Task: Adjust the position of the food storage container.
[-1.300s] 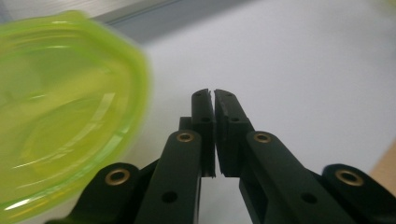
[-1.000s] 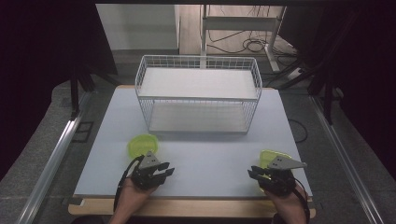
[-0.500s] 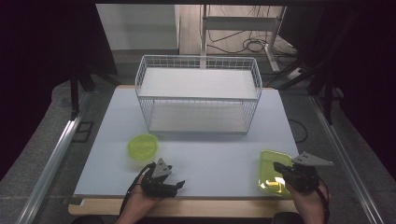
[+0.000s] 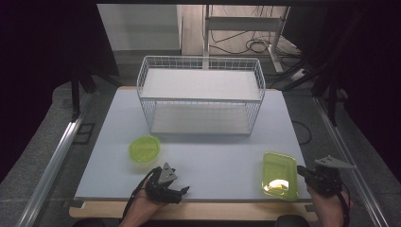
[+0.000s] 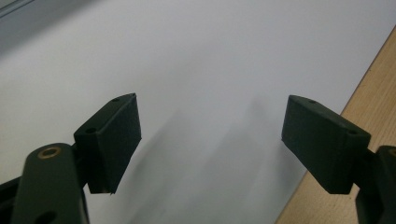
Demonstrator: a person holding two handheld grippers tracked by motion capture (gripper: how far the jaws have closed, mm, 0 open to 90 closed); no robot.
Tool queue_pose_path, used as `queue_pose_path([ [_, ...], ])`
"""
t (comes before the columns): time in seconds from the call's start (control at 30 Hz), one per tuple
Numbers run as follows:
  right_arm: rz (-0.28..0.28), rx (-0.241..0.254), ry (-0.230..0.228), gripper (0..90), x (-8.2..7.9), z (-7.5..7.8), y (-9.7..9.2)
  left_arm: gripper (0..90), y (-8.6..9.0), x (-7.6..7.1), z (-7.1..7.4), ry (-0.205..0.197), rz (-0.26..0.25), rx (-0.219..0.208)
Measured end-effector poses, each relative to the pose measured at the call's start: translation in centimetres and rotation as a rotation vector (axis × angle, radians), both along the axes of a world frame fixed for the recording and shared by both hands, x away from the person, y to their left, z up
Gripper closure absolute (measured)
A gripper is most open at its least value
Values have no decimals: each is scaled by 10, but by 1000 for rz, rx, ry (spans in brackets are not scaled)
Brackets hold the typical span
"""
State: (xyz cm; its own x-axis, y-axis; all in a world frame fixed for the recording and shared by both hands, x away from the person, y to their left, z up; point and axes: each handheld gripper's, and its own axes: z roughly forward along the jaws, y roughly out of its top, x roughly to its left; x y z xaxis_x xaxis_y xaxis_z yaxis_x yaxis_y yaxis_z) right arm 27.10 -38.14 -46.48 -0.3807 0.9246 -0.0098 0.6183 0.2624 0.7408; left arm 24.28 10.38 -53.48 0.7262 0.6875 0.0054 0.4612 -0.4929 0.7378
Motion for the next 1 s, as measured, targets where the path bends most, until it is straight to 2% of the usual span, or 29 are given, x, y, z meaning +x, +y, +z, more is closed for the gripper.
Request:
queue_pose_path([
  [0.17,-2,-18,27,890,2,-3,1,194,-3,-1,-1,-5,-10,14],
  [0.4,10,11,56,892,4,-6,3,195,-5,-3,-1,-16,-21,29],
  [0.7,118,34,75,892,9,-13,29,195,-8,-3,-1,-15,-29,33],
  [0.97,208,49,83,892,11,-16,55,216,-8,-2,2,9,-28,-7],
  [1.0,233,53,87,892,12,-17,64,220,-8,-1,3,10,-27,-10],
])
